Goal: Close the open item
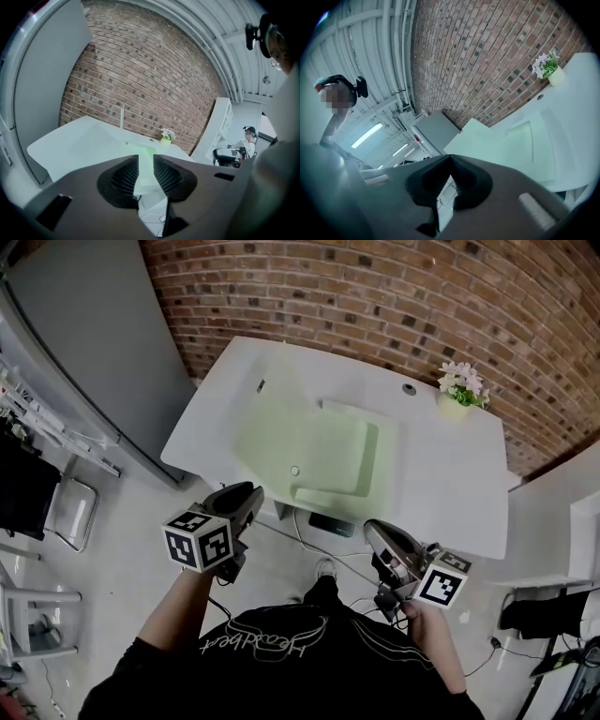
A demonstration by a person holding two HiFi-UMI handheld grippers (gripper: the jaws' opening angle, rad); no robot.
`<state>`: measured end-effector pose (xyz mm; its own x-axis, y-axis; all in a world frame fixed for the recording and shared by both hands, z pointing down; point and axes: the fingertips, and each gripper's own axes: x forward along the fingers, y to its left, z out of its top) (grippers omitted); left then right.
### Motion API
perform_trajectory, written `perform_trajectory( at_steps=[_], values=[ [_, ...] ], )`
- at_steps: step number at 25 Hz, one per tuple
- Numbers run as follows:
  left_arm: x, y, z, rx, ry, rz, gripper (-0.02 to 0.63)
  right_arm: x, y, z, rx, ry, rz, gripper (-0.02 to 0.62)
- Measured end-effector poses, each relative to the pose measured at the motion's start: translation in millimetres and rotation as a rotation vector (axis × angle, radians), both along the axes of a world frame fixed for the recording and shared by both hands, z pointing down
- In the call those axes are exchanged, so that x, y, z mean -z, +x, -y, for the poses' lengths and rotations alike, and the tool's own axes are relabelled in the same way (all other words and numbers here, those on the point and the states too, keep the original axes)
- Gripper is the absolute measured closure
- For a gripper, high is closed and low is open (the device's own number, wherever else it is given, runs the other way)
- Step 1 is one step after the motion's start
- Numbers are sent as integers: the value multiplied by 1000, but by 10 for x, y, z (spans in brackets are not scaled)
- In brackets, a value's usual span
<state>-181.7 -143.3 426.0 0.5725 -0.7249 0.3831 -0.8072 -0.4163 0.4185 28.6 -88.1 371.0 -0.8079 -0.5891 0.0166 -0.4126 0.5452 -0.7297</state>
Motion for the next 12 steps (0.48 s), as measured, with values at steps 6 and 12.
perform_trajectory(
  at_steps=[6, 12],
  values=[
    [-200, -155, 163, 75, -42, 21, 531, -82, 16, 181, 27, -23, -7, 591],
    [-304, -213, 333, 128, -65, 33, 531, -196, 98, 361, 36, -56, -42, 591]
  ],
)
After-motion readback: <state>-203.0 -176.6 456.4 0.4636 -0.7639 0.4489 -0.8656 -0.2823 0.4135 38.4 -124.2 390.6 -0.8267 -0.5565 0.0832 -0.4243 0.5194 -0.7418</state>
